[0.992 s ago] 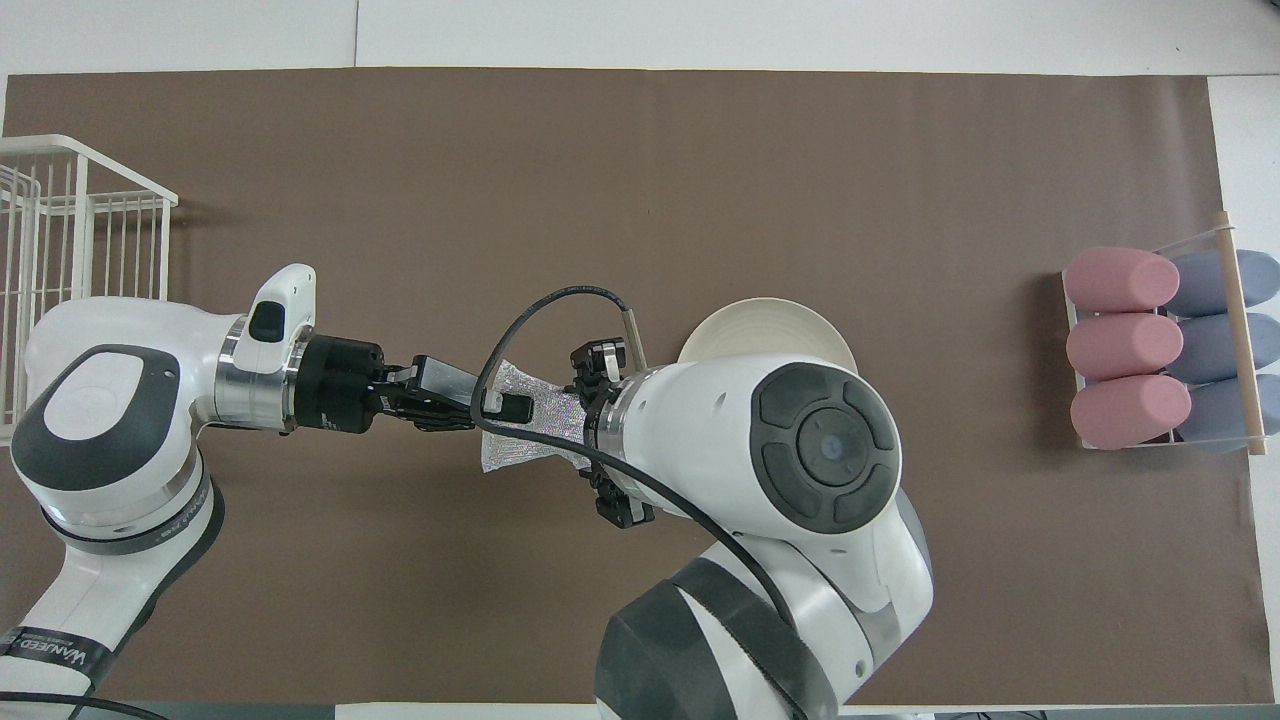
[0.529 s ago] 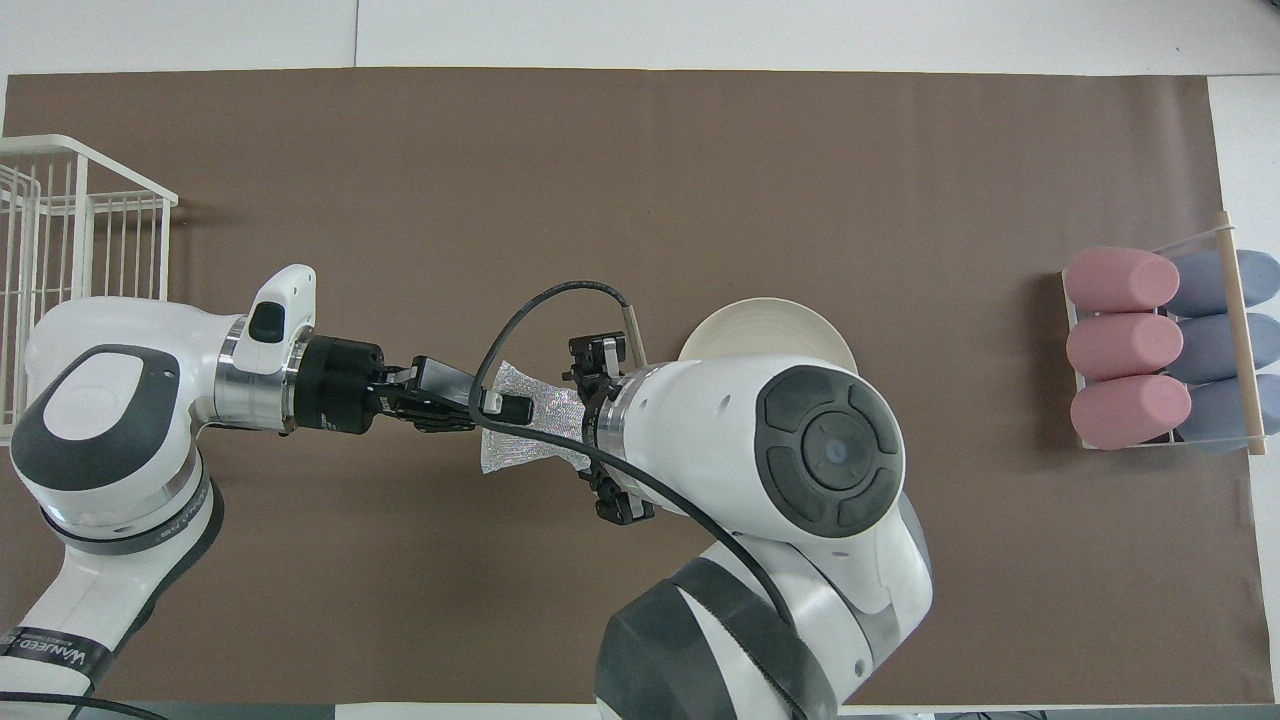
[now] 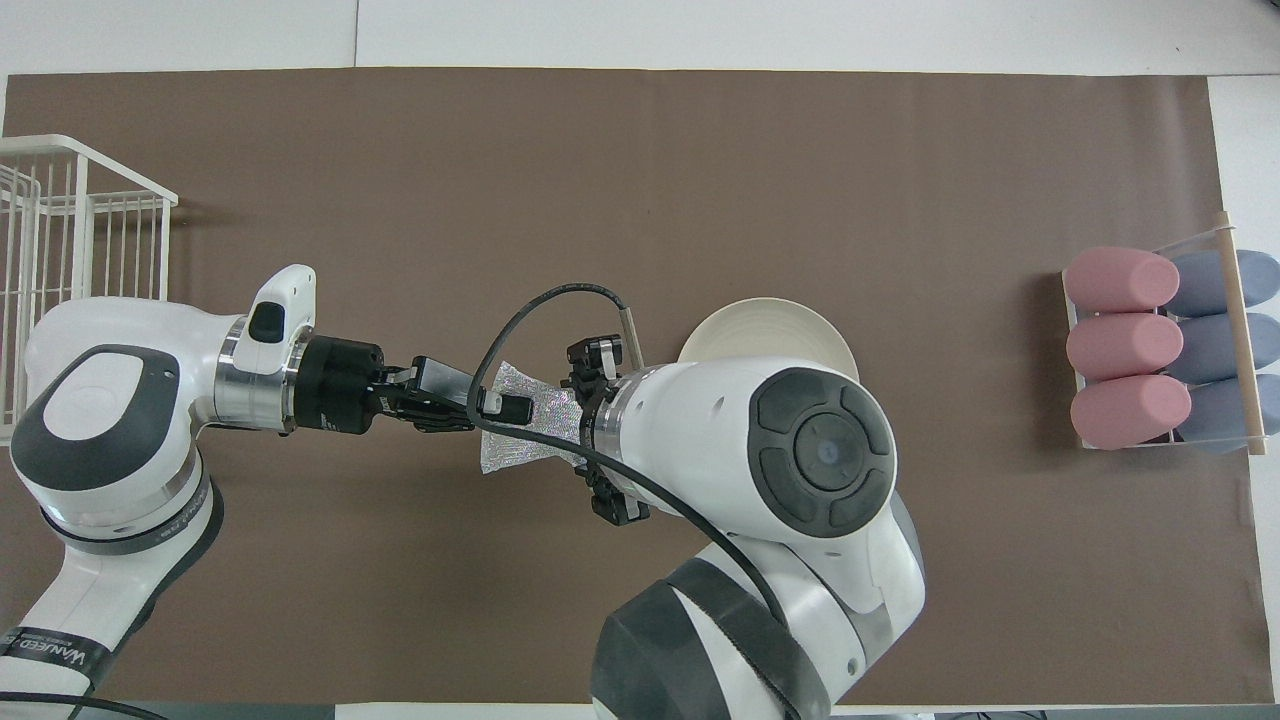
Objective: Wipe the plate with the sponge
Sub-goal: 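Grasp the sponge with the right gripper from the left gripper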
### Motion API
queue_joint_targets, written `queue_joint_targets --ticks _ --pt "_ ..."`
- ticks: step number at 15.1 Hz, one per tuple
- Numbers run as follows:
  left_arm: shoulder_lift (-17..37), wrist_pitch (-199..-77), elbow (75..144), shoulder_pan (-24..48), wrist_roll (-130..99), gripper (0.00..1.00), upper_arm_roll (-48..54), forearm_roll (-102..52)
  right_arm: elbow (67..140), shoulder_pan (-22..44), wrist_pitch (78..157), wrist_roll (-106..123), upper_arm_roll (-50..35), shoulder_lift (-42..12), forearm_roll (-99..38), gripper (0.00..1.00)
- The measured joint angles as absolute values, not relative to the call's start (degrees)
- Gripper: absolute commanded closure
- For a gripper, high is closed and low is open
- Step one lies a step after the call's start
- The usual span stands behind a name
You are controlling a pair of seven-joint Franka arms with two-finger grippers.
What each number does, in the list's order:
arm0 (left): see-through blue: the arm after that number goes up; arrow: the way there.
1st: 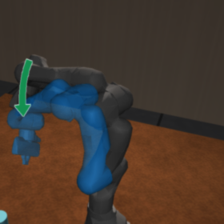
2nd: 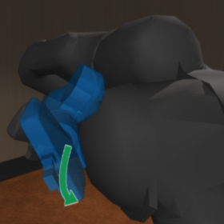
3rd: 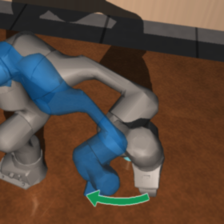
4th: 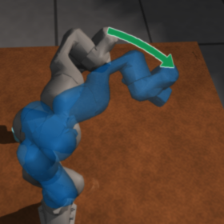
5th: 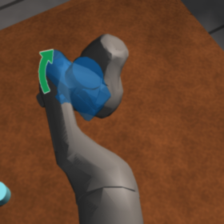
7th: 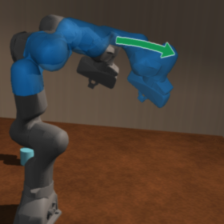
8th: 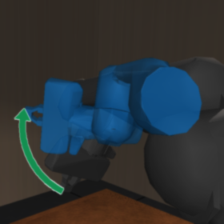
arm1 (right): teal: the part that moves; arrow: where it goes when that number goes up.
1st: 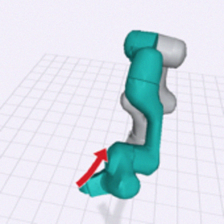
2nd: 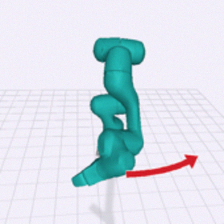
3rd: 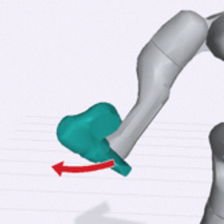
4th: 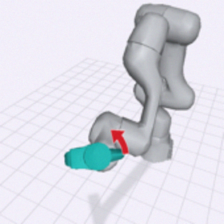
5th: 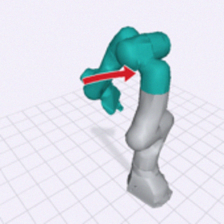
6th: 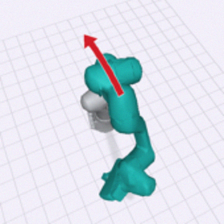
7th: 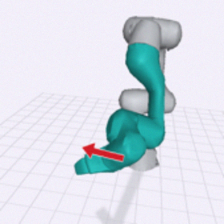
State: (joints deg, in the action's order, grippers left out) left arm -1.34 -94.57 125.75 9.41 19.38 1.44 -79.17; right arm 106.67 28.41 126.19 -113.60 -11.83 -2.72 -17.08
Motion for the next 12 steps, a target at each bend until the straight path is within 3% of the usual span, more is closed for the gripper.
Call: queue_joint_targets --ticks 1,8,9,10,12 --pt "-1.3 -94.6 125.7 9.4 19.4 1.00 1.4 -79.2 106.7 28.7 126.6 -114.3 -11.9 -2.8 -17.1 1.00" --pt "-1.4 -94.0 126.2 9.4 19.5 1.00 1.5 -79.0 106.8 28.8 127.6 -114.8 -11.8 -2.9 -17.3 1.00" --pt "-1.4 -94.0 126.2 9.4 19.6 0.55 1.5 -79.0 106.8 28.8 127.6 -114.8 -11.8 -3.0 -17.3 1.00" --pt "-1.4 -94.0 126.2 9.4 19.6 0.01 1.5 -79.0 106.8 28.8 127.6 -114.8 -11.8 -3.0 -17.3 1.00" --pt "-1.4 -94.0 126.2 9.4 19.7 0.00 1.4 -79.0 106.9 28.8 127.6 -114.8 -11.8 -3.0 -17.3 1.00"
